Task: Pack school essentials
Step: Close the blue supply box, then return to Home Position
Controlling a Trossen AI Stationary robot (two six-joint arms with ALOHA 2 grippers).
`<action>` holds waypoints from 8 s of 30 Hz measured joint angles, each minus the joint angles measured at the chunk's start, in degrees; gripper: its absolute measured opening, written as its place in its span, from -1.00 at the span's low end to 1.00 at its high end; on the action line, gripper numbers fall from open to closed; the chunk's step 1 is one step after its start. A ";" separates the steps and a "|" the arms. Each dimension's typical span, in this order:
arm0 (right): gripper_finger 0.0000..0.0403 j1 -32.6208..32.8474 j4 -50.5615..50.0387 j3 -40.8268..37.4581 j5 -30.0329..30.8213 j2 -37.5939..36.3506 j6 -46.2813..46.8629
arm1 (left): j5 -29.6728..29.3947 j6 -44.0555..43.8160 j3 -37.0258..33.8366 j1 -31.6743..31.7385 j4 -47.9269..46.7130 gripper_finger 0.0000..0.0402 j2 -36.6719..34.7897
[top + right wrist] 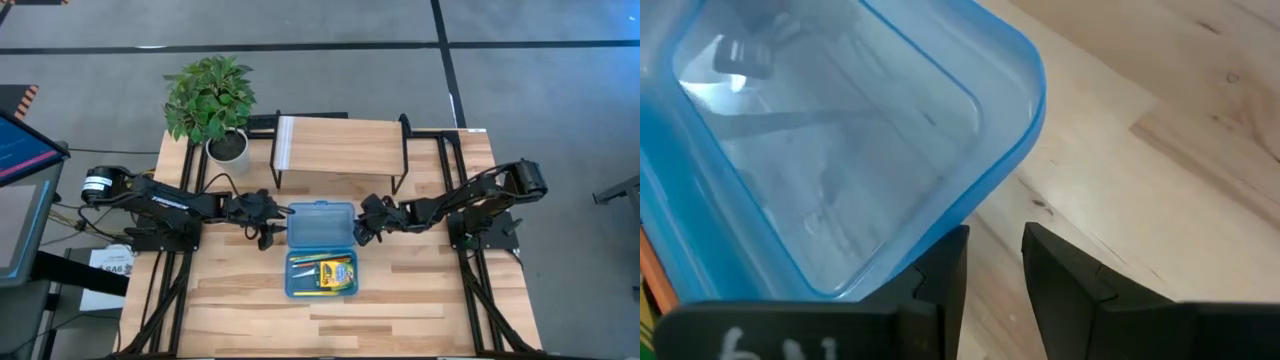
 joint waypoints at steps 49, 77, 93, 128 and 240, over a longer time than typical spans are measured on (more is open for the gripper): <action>-0.37 9.35 31.08 1.98 -8.07 -0.68 -16.46 | -9.41 9.92 0.15 -13.52 9.65 -0.20 -2.03; -0.37 20.54 29.90 22.14 -10.16 23.58 -14.95 | -9.89 -1.15 0.11 -34.01 14.18 -0.20 -1.11; -0.37 21.51 21.49 24.25 -8.98 24.90 -15.25 | -8.95 -1.92 0.13 -34.67 29.54 -0.20 14.78; -0.37 20.14 4.79 24.32 -0.98 23.62 -18.49 | -9.42 -1.69 0.09 -32.28 29.97 -0.20 15.34; -0.92 2.05 8.90 -34.09 5.49 -53.83 -50.04 | -10.43 12.23 -22.56 -14.49 -10.64 -1.00 -75.12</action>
